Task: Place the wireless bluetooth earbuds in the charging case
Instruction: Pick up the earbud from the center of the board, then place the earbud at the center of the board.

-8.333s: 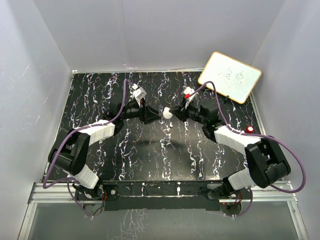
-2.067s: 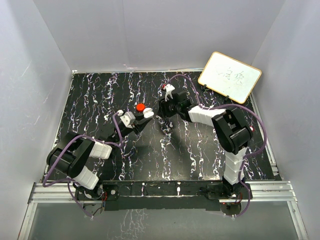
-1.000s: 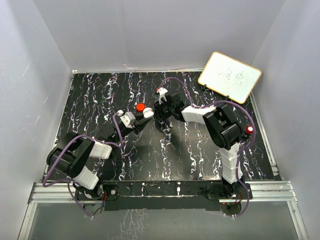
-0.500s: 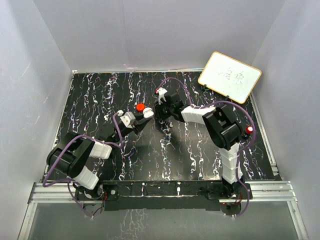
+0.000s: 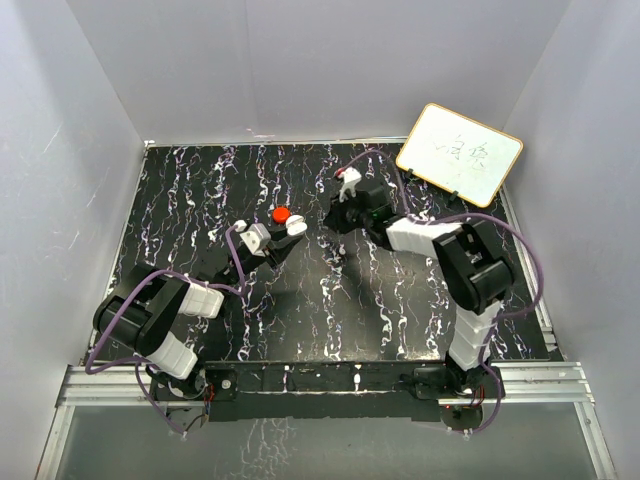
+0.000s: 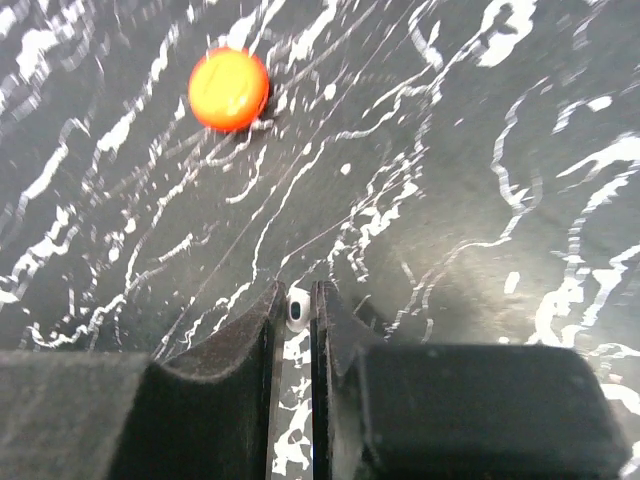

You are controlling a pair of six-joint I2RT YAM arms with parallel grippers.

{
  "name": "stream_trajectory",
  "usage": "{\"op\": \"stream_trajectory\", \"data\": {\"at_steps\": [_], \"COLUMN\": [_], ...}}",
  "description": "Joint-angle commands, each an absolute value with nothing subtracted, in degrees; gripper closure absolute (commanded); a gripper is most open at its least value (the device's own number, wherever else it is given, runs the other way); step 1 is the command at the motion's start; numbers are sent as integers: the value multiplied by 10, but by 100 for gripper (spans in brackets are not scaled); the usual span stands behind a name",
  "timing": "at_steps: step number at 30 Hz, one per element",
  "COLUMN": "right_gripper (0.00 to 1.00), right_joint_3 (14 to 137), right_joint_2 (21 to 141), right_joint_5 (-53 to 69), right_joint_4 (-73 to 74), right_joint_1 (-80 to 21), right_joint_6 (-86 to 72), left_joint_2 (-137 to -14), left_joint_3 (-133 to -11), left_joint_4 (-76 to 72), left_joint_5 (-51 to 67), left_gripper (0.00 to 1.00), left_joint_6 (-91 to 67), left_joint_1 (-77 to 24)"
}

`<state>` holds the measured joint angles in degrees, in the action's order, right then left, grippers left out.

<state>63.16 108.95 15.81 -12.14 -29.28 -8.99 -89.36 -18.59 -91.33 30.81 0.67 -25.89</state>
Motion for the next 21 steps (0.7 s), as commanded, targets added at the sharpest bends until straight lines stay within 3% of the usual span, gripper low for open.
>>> {"op": "stream_trajectory", "data": {"at_steps": [1,9,21], "right_gripper": [92,94,96], "right_joint_3": [579,428,366], "right_joint_2": [1009,933,924], "right_joint_5": [203,274,334], "right_joint_4": [-281,-555,-770], "right_joint_1": [-251,-203,-190], "right_joint_6": [-143,-237,-322], "left_joint_2": [-872,-880,-896], "left_joint_3": [-183,-196,-207], "left_joint_4": [-1000,-1002,-1021], "left_joint_5": [313,315,333], "left_gripper": [100,100,100], "left_joint_6": [14,-3,-29], "left_joint_1": [-253,-253,-253]}}
